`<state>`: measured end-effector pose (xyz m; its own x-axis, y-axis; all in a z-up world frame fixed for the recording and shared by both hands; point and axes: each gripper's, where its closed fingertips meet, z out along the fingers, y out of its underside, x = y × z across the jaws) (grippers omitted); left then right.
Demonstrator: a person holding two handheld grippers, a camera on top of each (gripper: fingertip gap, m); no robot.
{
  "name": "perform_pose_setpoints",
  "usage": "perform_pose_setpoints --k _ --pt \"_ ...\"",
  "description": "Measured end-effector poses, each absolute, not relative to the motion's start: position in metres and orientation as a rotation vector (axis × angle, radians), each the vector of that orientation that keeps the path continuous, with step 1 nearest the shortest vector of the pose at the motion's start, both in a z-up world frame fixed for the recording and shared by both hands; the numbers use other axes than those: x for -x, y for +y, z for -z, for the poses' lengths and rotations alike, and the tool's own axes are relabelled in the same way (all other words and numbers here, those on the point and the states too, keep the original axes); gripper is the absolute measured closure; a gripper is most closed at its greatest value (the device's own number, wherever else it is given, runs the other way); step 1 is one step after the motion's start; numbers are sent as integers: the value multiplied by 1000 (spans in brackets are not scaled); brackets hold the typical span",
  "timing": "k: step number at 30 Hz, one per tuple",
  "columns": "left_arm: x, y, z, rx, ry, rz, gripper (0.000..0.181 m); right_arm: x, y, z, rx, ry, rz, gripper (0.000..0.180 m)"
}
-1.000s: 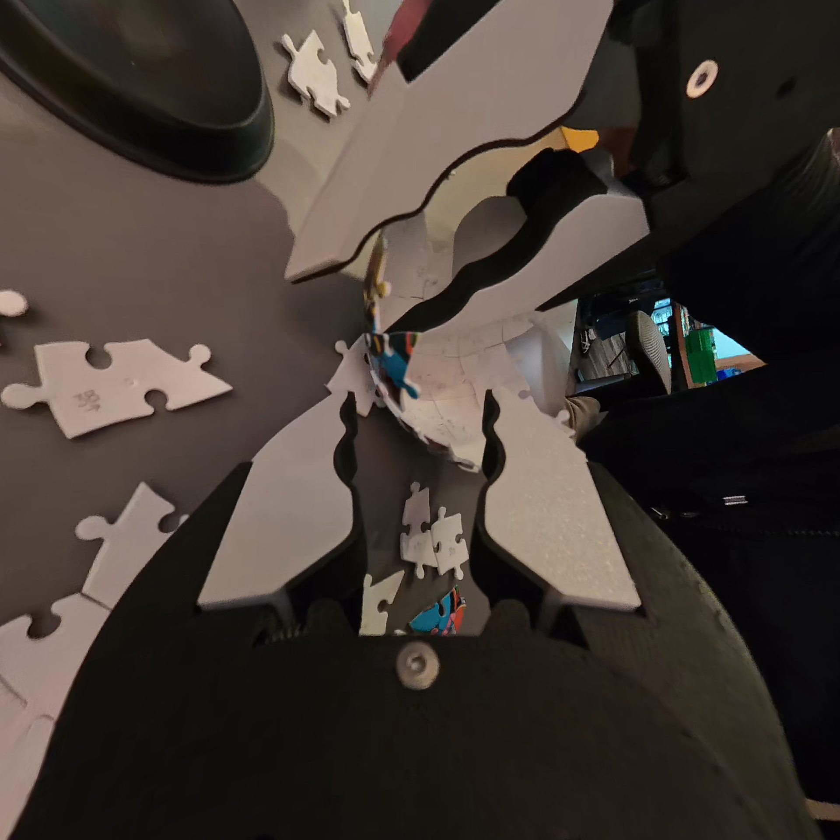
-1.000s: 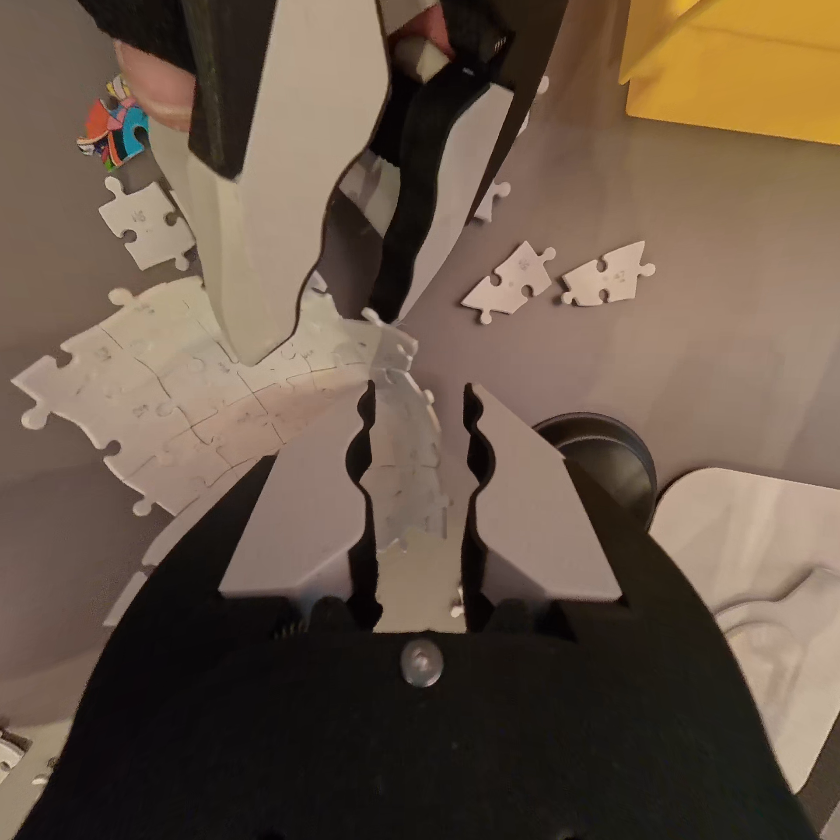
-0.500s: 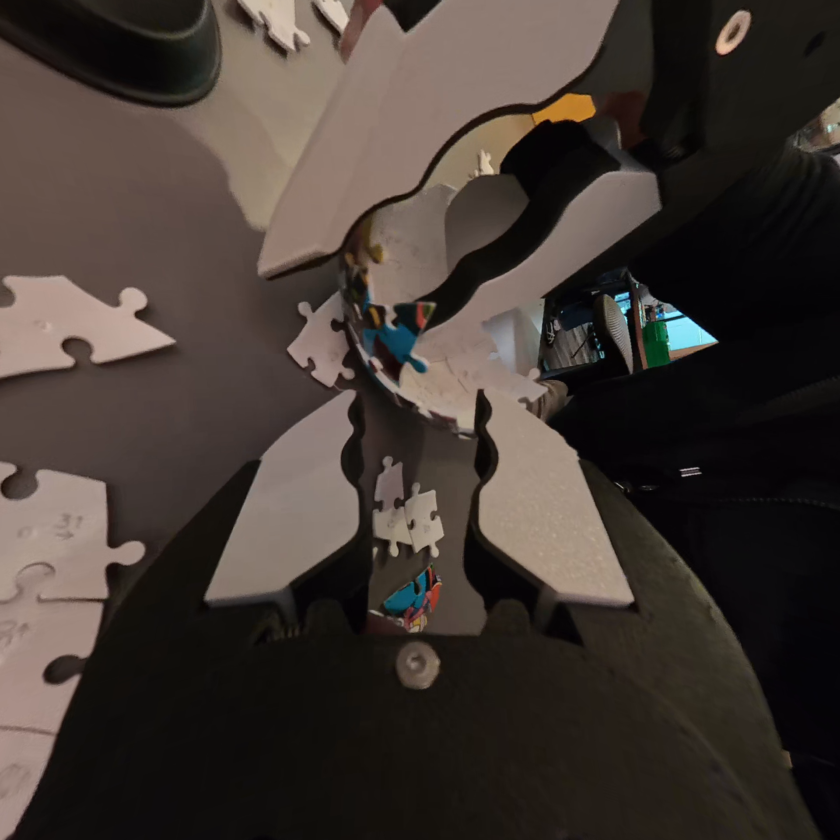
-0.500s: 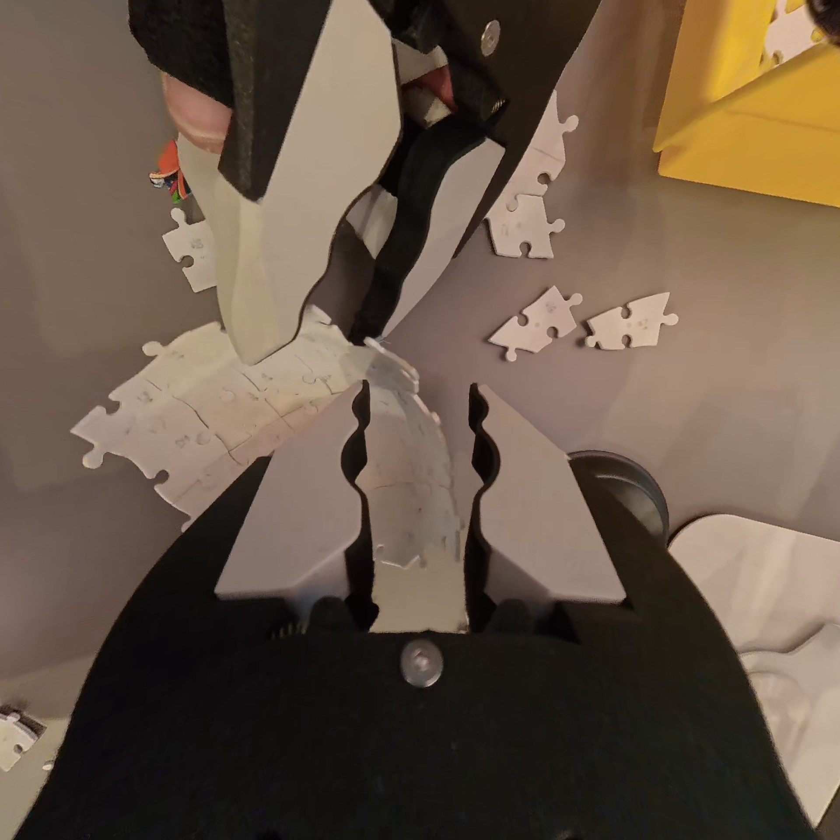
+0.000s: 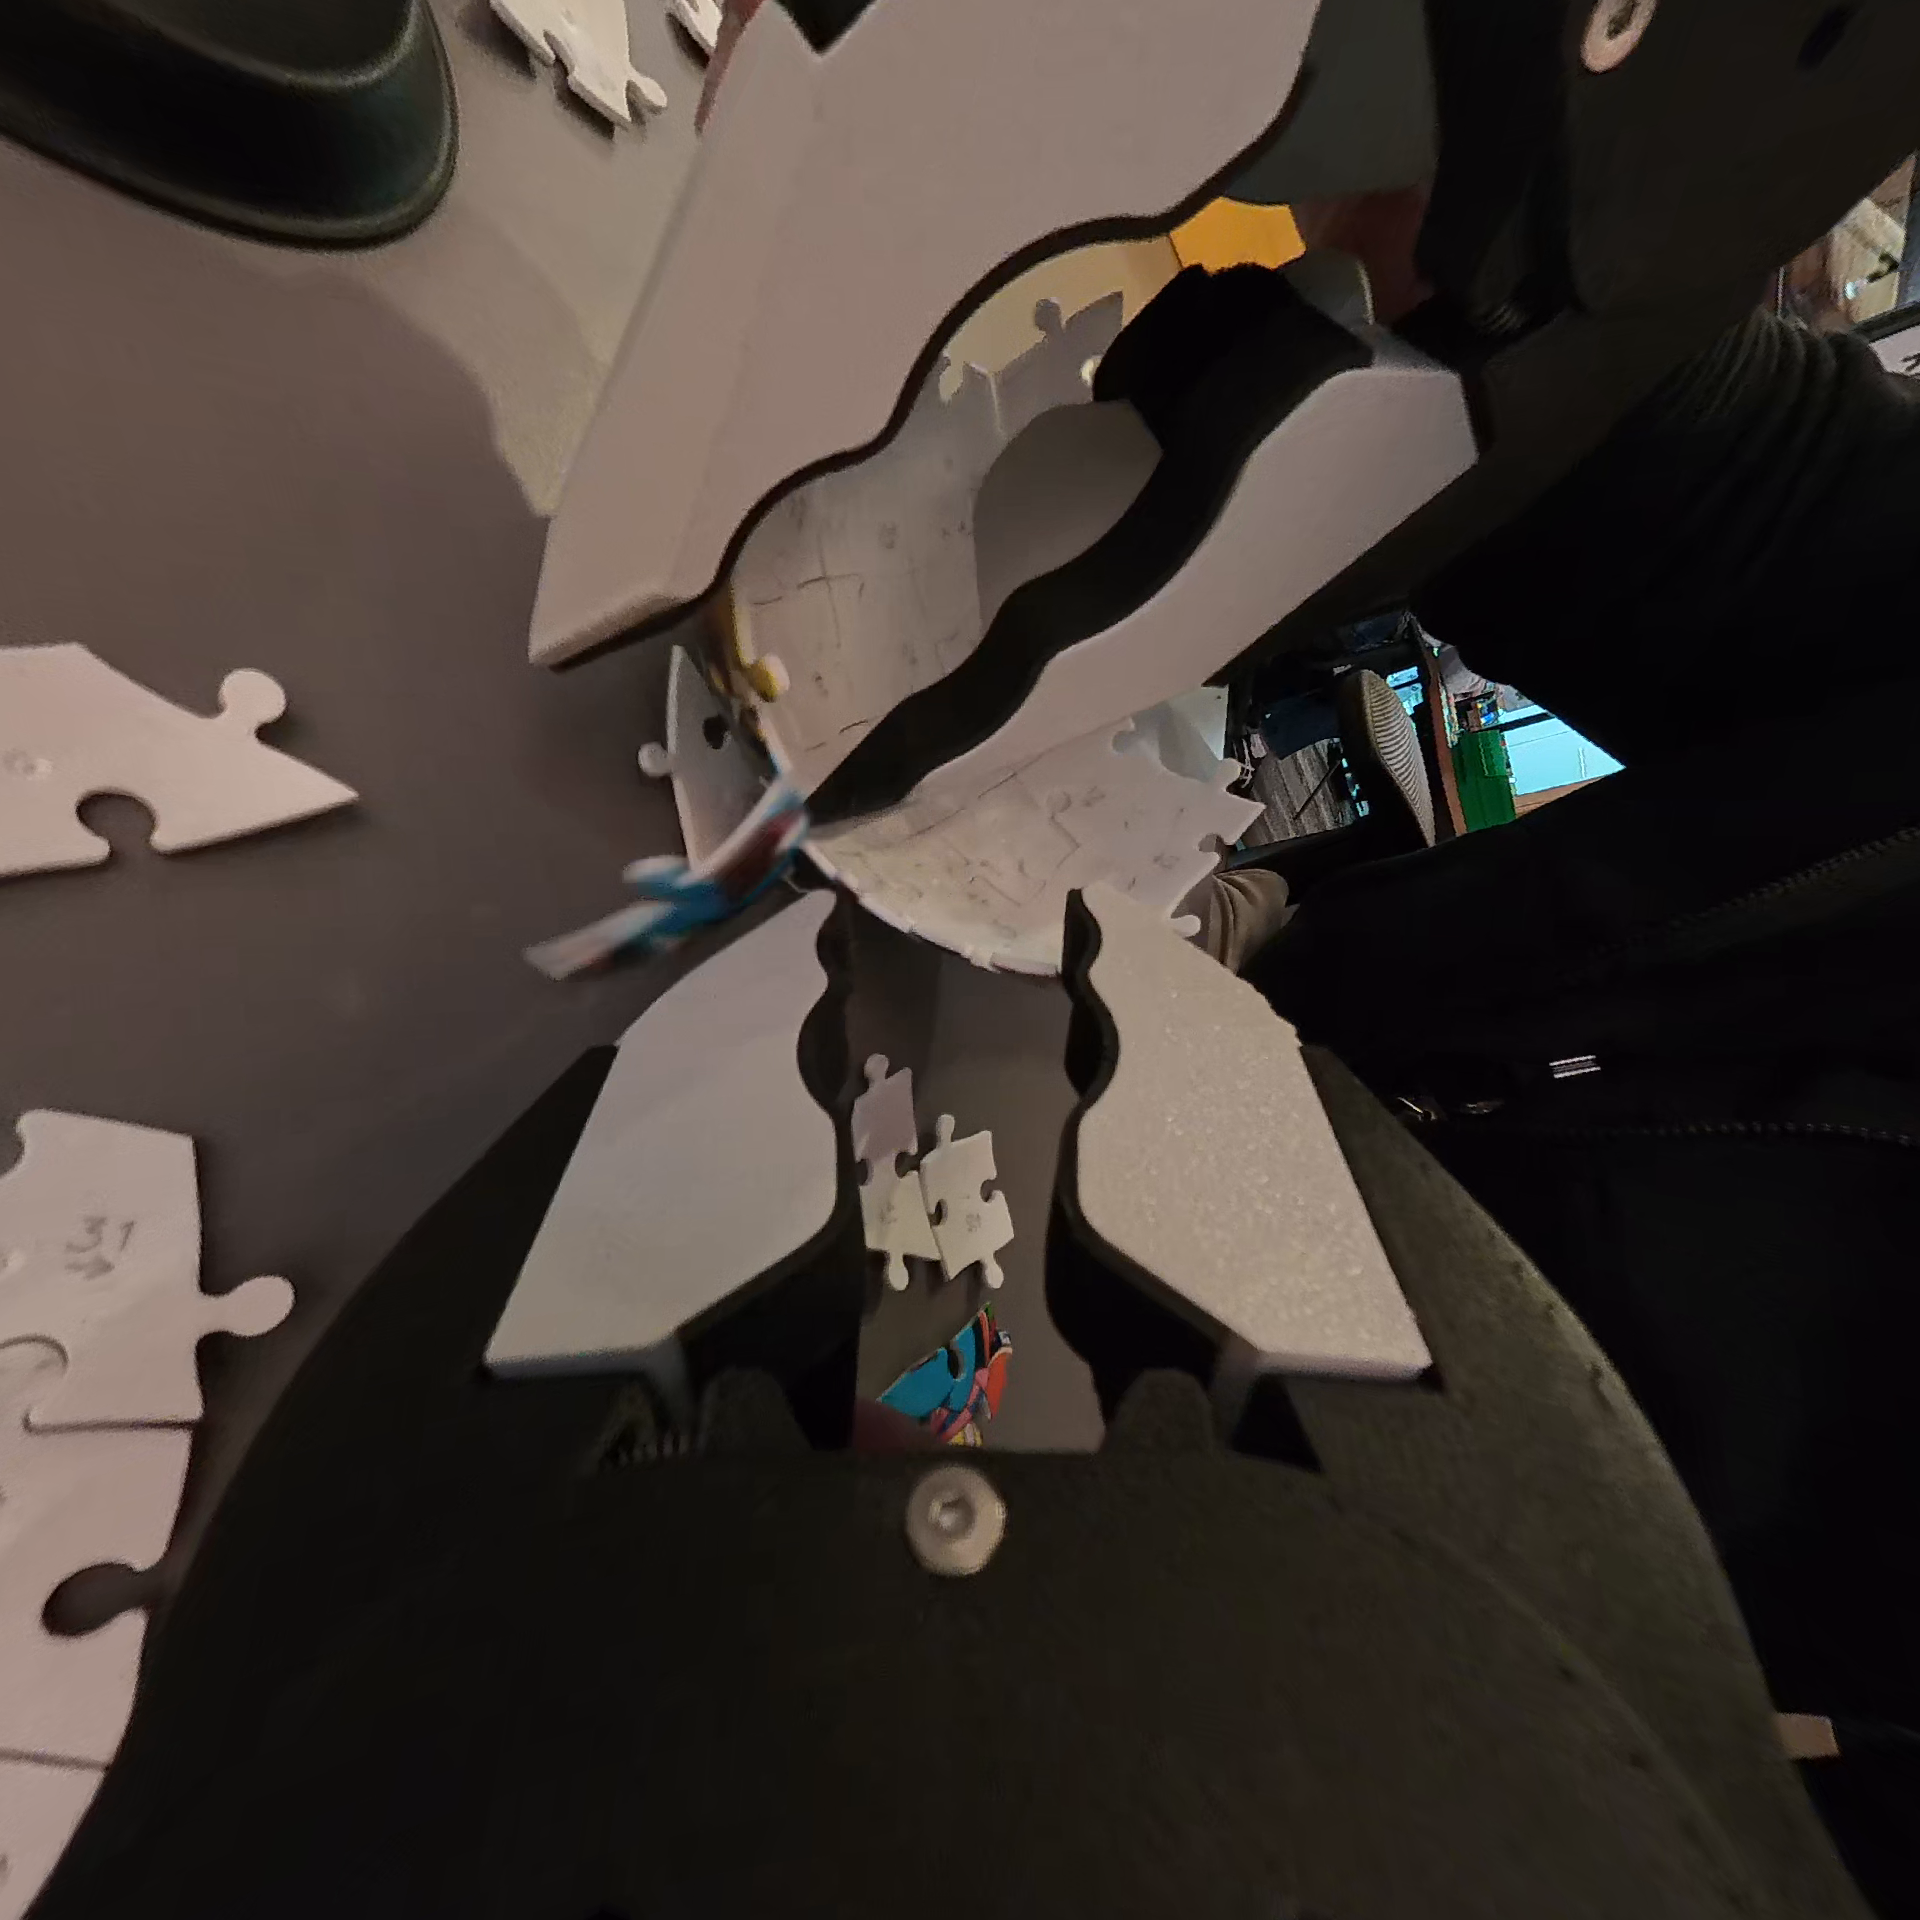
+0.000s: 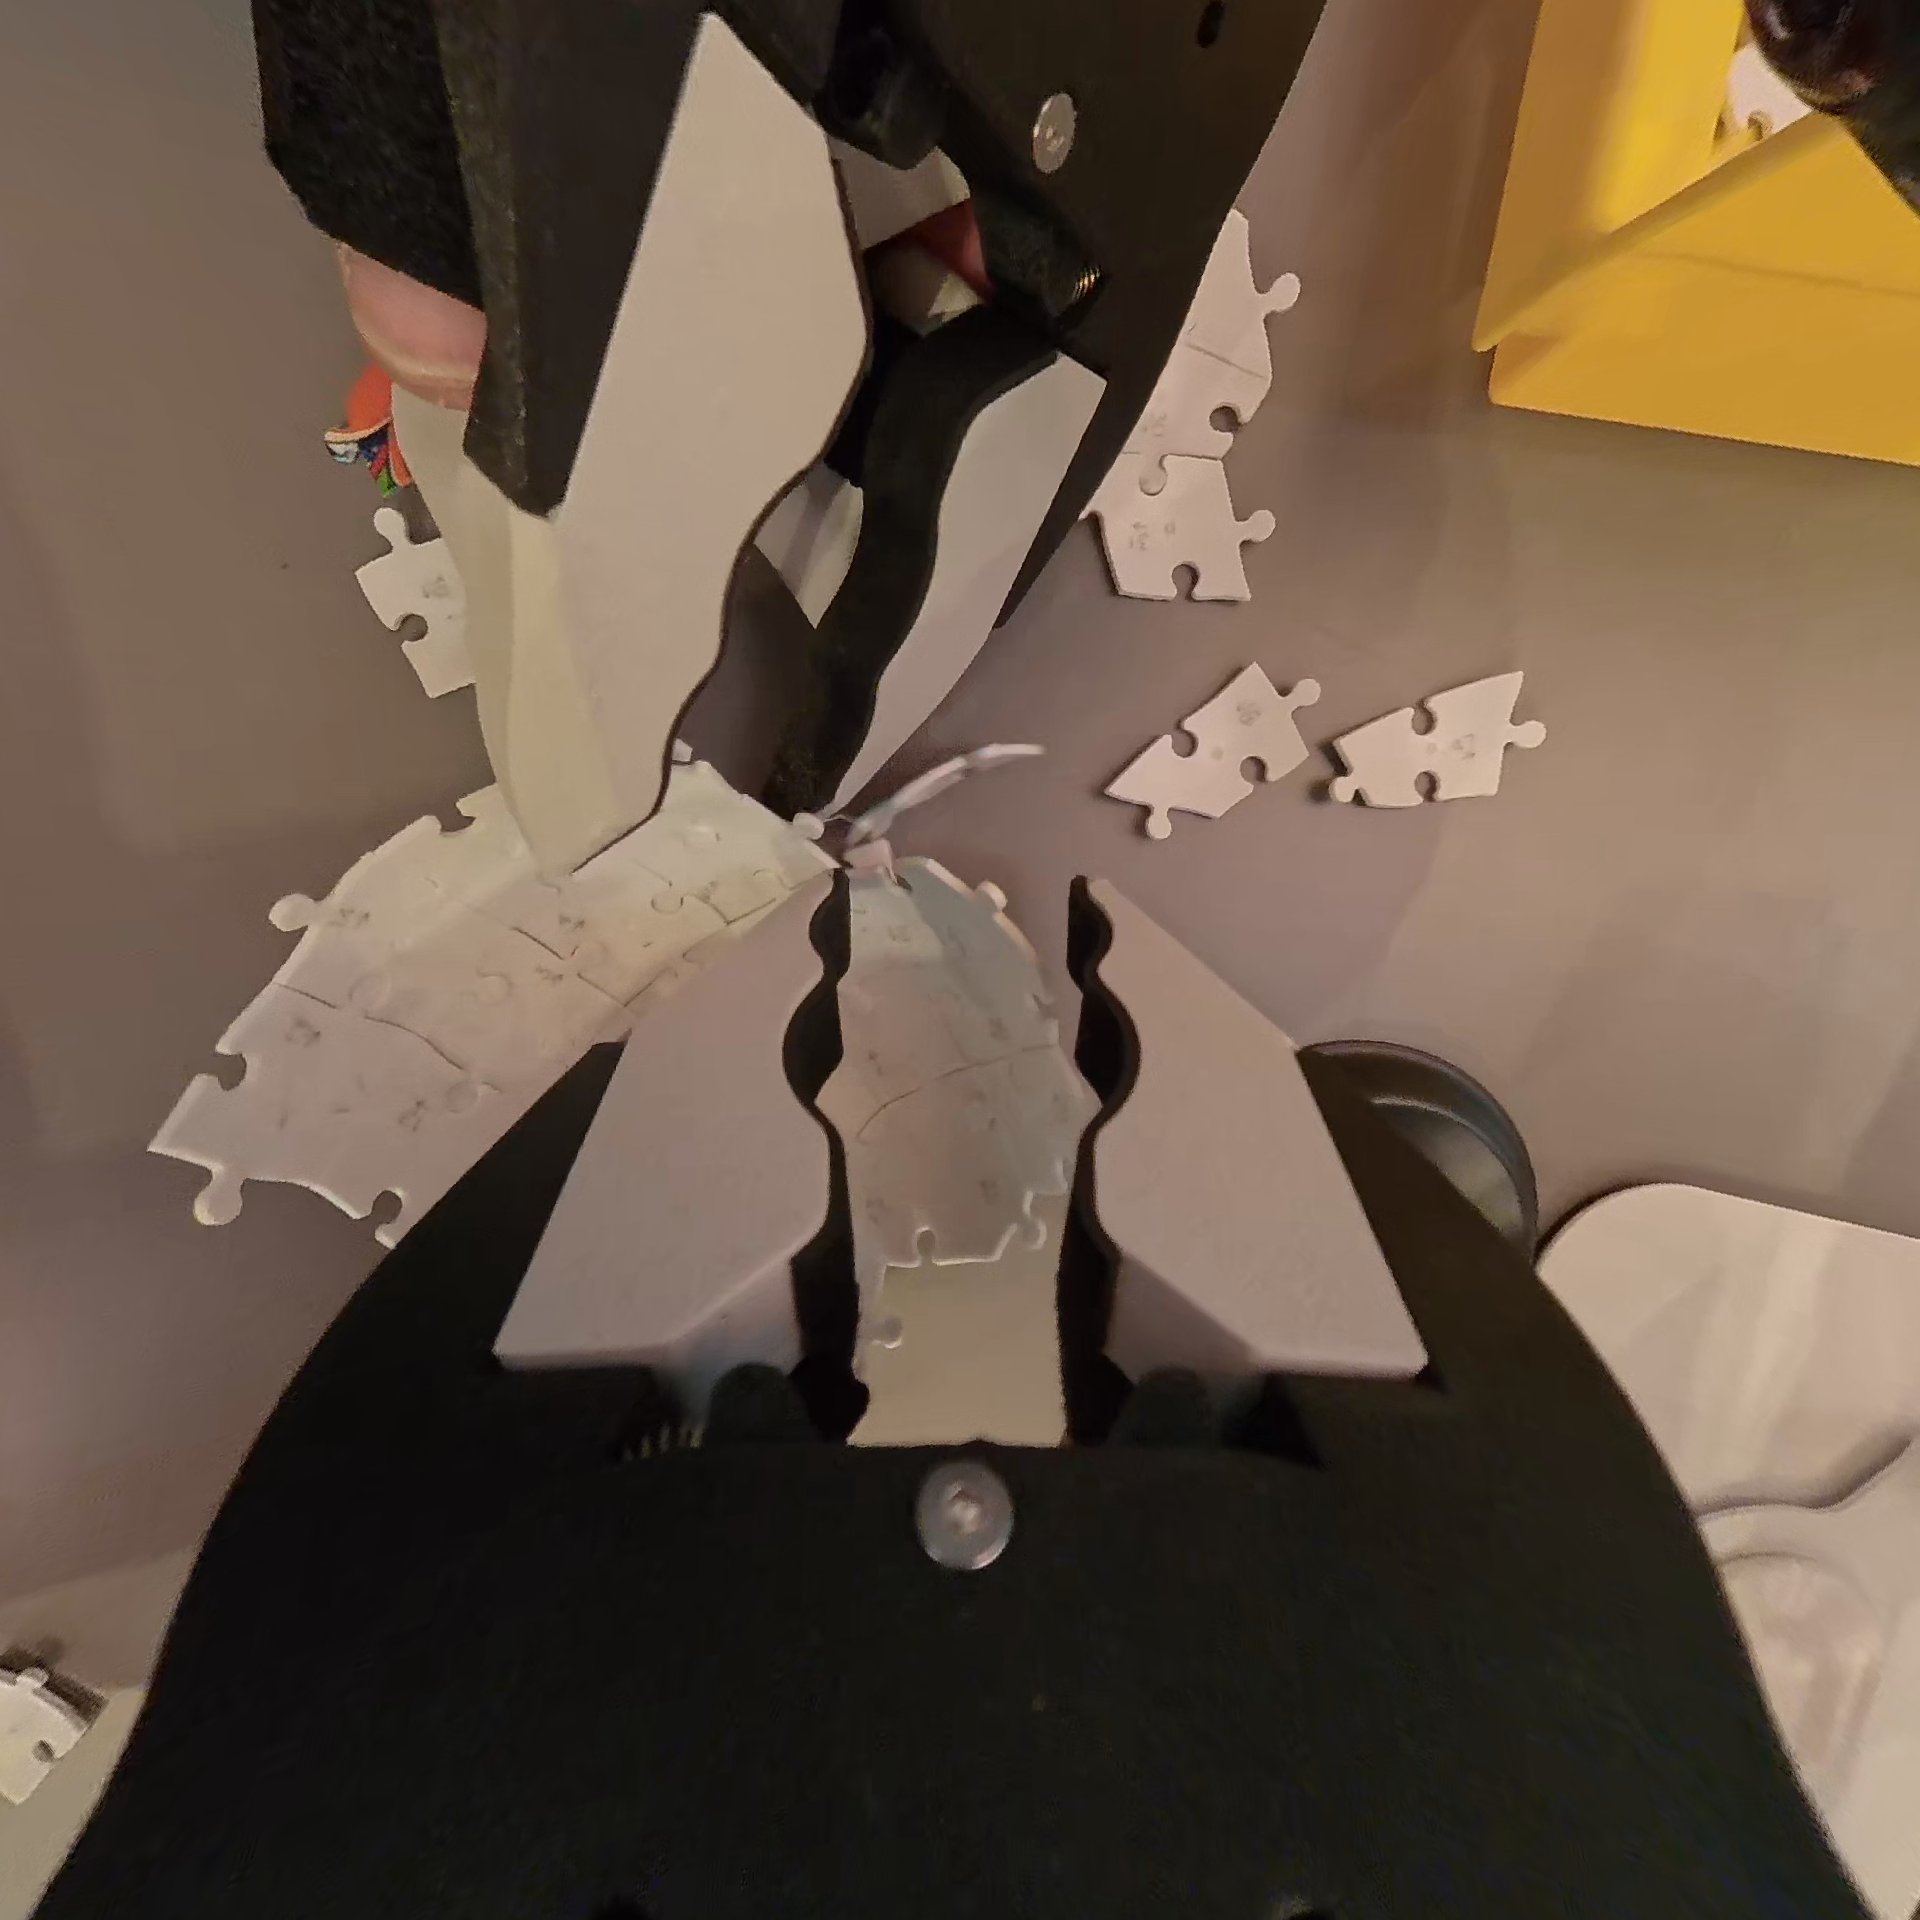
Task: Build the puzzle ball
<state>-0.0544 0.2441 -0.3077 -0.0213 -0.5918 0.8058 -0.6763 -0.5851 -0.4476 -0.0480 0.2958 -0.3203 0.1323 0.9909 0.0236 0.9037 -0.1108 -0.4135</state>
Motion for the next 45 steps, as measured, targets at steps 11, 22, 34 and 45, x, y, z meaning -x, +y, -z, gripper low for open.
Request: perform_pose_setpoints --k 11,22,34,45 --pt "66 252 306 -2263 -1429 -1618 140 37 300 293 2072 -1700 -403 131" --pt "76 264 295 -2582 -1384 -1629 130 -18 291 238 2106 -1252 -379 132" --pt "71 247 291 -2905 -1209 -1611 120 -52 260 239 2190 -945 -348 138" --pt "57 254 311 -2990 -1212 -1398 138 -37 283 267 2264 -1118 -281 138"
